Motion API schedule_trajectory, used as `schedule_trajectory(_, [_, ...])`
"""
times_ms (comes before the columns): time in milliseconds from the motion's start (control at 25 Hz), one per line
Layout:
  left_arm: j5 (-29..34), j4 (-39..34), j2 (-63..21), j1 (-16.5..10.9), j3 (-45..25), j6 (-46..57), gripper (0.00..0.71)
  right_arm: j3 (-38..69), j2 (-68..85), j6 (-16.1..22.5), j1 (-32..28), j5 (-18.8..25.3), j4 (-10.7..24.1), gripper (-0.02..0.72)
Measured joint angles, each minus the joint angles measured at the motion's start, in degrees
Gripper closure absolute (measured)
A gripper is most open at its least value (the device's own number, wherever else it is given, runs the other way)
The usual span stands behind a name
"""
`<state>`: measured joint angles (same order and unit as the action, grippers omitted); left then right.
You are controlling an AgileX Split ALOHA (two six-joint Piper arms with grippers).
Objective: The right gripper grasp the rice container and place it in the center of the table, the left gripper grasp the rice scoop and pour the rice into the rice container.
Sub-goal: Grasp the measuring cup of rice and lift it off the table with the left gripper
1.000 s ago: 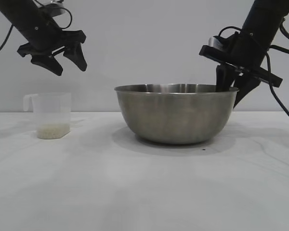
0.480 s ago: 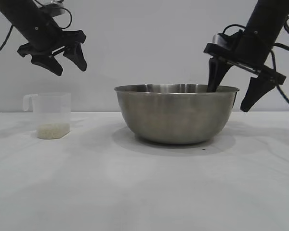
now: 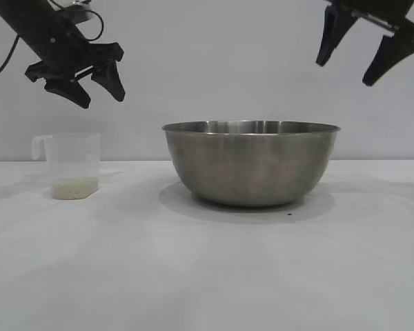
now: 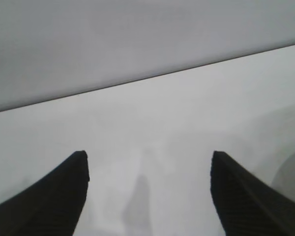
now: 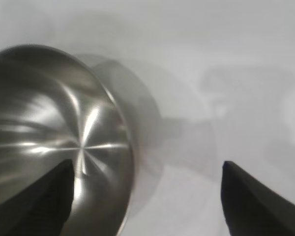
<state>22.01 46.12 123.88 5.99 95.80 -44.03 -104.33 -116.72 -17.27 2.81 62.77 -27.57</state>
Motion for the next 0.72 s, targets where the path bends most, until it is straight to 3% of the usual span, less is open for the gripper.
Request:
schedule_trajectory(160, [0.00, 0.88, 0.00, 0.00, 0.00, 0.00, 0.252, 12.84, 6.27, -2.43, 0.00, -10.01, -0.22, 0.178])
schedule_trajectory(320, [0.00, 0.88, 0.00, 0.00, 0.00, 0.00, 0.252, 30.51, 16.45, -7.98, 0.00, -23.59, -0.70, 0.178])
schedule_trajectory(400, [0.00, 0.88, 0.00, 0.00, 0.00, 0.00, 0.252, 39.37, 23.31, -12.62, 0.00, -32.11, -3.38, 0.178])
schedule_trajectory(520, [0.05, 0.88, 0.00, 0.00, 0.00, 0.00, 0.252, 50.72, 35.17, -18.32, 0.00, -40.81, -7.92, 0.178])
schedule_trajectory(640, [0.14, 0.88, 0.00, 0.00, 0.00, 0.00, 0.252, 58.39, 45.96, -20.35, 0.00, -41.75, -9.29, 0.178])
schedule_trajectory(720, [0.14, 0.88, 0.00, 0.00, 0.00, 0.00, 0.252, 61.30, 52.56, -20.63, 0.00, -39.01, -9.42, 0.178])
